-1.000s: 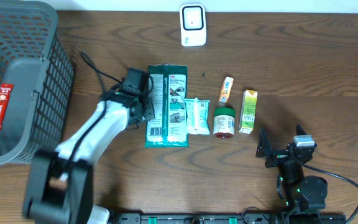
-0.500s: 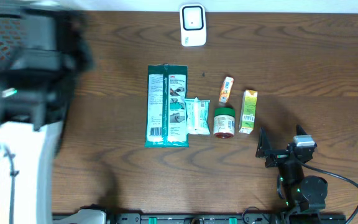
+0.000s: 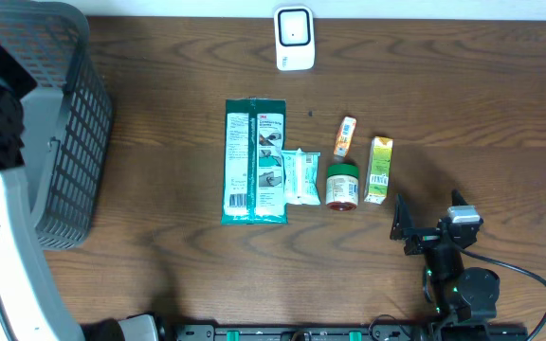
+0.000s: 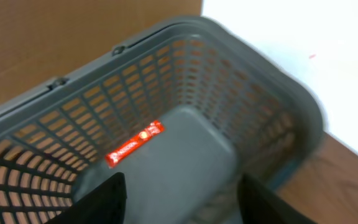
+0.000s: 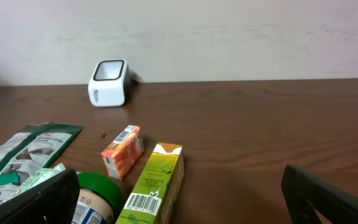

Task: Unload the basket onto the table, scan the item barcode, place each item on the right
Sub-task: 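Move the left gripper back into the basket toward the red bar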

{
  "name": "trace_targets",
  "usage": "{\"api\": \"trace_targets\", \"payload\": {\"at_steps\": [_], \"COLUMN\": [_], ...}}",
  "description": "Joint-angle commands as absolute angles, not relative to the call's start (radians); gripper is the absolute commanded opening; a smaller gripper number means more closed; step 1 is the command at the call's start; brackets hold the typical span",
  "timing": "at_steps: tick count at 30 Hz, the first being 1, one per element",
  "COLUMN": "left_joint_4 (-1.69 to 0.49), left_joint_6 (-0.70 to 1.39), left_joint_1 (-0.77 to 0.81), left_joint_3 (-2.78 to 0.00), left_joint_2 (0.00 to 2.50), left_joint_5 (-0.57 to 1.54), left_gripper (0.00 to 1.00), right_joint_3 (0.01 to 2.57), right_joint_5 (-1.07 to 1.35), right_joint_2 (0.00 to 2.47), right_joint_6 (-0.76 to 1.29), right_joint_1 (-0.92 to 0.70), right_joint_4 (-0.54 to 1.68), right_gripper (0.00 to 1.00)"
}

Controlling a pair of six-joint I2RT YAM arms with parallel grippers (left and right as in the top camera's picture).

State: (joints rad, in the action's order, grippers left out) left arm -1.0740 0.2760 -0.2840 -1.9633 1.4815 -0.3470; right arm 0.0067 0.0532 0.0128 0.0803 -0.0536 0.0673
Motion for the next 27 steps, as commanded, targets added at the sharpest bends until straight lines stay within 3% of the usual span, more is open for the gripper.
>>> {"api": "trace_targets", "payload": {"at_steps": [1, 27], "left_joint_4": [-1.075, -1.068], "left_joint_6": [0.266, 0.254], "left_joint_1": [-0.321, -0.525], "left_joint_3": [-1.952, -1.948], "left_joint_2": [1.536, 1.927], "left_joint_5": [-0.36, -0.356], "left_gripper": [0.63, 0.73], "right_joint_3": [0.006, 0.006], "right_joint_5": [0.057, 0.057], "right_joint_2": [0.009, 0.009], "right_joint_6": [0.093, 0.093], "right_joint_1": [-0.06, -0.06], "right_joint_4": [0.072, 0.071], "right_gripper": [0.99, 0.99]}}
